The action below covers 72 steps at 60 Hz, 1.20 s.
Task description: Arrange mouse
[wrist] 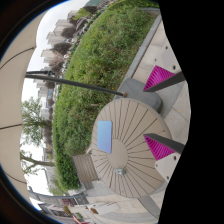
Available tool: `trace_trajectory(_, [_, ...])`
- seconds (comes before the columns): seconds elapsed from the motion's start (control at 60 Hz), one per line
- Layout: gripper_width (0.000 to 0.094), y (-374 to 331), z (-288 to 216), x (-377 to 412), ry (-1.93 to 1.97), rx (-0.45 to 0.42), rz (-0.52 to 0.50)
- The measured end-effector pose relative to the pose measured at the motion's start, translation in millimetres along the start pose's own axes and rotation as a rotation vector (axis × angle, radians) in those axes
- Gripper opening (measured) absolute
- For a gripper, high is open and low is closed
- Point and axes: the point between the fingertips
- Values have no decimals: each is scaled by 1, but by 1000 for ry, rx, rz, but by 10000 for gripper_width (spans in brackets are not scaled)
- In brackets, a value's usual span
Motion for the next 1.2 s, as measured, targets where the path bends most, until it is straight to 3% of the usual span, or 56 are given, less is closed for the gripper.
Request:
trace_trajectory(0.433, [855, 33, 19, 171, -26, 63, -153])
trace_trajectory(0.633, [853, 35, 6, 285, -48, 29, -251])
trace_trajectory(0.85, [854, 70, 13, 351, -45, 7, -245])
trace_trajectory(1.2, [854, 191, 27, 394, -12, -37, -201])
Point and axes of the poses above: the point between the fingertips, and its own axes, seen from behind it with the camera up: x to the left, z down, y forward, the way the camera looks, and after that the axes turned 8 degrees about -x, right-handed
